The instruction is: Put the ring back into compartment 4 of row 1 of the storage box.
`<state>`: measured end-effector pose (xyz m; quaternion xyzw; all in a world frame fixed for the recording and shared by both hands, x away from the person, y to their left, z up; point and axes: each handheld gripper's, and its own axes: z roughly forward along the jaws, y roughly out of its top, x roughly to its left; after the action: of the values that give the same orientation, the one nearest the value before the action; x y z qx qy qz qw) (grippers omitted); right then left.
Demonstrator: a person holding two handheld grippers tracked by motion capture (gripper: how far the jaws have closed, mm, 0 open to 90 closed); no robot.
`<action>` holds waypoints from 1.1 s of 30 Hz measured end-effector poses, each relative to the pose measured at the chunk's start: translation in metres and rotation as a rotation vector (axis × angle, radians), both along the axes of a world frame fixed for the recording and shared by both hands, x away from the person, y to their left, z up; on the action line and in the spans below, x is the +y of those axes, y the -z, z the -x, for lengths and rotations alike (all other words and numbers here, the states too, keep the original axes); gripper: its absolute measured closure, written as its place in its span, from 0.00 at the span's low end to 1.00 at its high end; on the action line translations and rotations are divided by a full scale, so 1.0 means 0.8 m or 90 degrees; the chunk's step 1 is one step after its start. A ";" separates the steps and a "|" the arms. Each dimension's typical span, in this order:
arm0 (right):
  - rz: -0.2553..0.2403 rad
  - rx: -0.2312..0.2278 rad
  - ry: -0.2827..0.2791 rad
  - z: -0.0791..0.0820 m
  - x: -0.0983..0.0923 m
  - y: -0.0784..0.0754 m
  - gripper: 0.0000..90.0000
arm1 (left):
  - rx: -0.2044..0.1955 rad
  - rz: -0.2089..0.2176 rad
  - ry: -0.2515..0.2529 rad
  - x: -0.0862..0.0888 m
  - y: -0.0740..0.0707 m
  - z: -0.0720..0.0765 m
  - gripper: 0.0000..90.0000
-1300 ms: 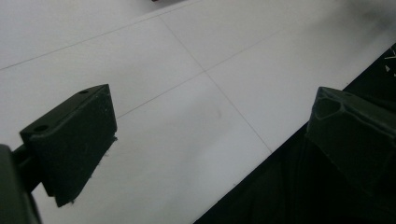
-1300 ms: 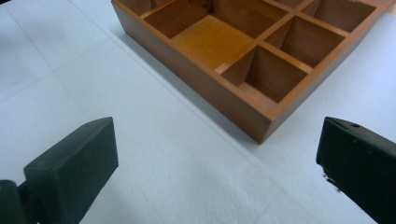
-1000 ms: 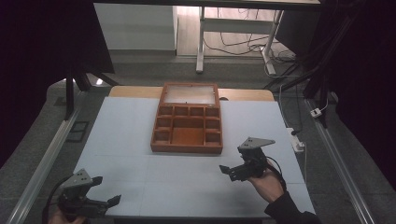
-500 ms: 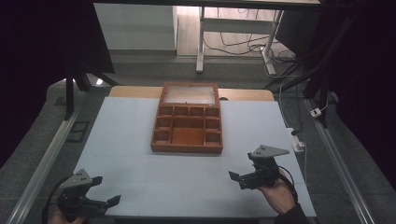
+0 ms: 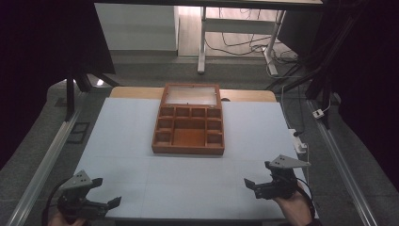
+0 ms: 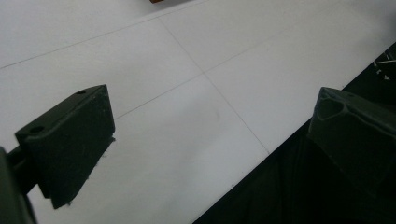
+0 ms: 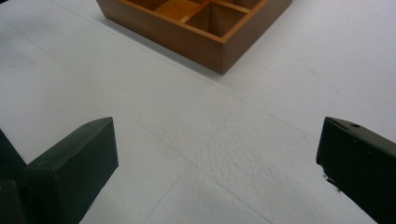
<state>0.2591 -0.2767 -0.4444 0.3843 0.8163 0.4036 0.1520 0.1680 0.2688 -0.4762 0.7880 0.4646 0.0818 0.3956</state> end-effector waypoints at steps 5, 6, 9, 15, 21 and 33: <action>0.004 0.001 0.016 0.010 -0.013 0.003 0.00 | 0.000 0.003 -0.001 0.001 0.000 0.000 0.01; 0.006 0.002 0.019 0.013 -0.015 0.003 0.00 | 0.000 0.004 -0.002 0.001 0.000 0.001 0.00; 0.008 0.003 0.030 0.019 -0.023 0.005 0.00 | 0.000 0.005 -0.002 0.001 0.000 0.001 0.00; 0.007 -0.003 0.057 0.032 -0.038 0.005 0.00 | -0.001 0.006 -0.003 0.002 0.000 0.001 0.00; 0.007 0.002 0.076 0.043 -0.050 0.006 0.00 | -0.001 0.010 -0.006 0.002 0.000 0.002 0.00; 0.029 0.030 0.105 0.058 -0.061 0.014 0.00 | 0.000 0.001 -0.010 0.003 -0.001 0.003 0.00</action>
<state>0.2128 -0.3258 -0.4555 0.4562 0.7942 0.3617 0.1741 0.1659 0.2710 -0.4757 0.7839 0.4712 0.0847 0.3954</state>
